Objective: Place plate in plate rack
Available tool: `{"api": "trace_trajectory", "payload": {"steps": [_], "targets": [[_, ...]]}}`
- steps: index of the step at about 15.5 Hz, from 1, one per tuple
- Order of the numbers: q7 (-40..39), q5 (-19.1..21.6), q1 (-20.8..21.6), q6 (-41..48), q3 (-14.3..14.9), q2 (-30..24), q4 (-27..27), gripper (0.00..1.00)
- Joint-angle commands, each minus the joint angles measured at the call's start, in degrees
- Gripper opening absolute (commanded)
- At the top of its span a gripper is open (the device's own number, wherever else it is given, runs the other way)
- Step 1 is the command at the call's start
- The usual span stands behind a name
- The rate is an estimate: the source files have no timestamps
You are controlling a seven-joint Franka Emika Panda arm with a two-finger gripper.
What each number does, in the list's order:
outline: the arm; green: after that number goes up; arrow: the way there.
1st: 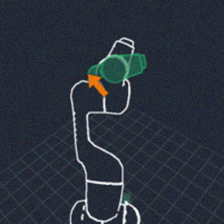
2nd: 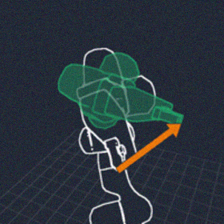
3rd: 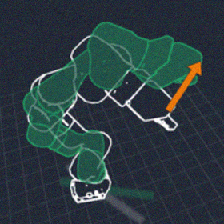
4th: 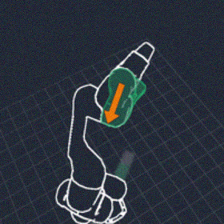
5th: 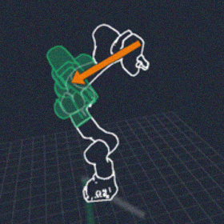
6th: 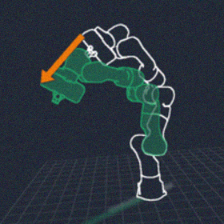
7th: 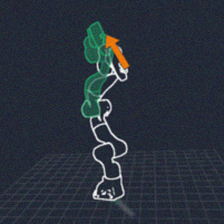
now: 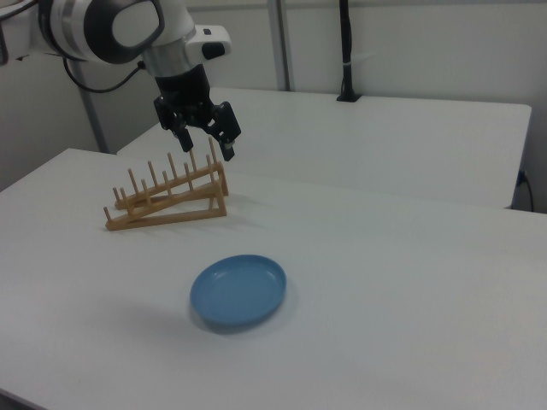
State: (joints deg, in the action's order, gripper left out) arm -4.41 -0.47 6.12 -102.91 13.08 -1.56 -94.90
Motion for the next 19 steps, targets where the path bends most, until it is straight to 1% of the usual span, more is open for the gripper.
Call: {"api": "trace_trajectory", "payload": {"steps": [1,19], "targets": [[-1.0,-0.4,0.0,-0.2,-0.1,-1.1,-0.2,1.0],[-1.3,-0.1,0.0,-0.2,-0.1,-1.0,-0.3,1.0]]}}
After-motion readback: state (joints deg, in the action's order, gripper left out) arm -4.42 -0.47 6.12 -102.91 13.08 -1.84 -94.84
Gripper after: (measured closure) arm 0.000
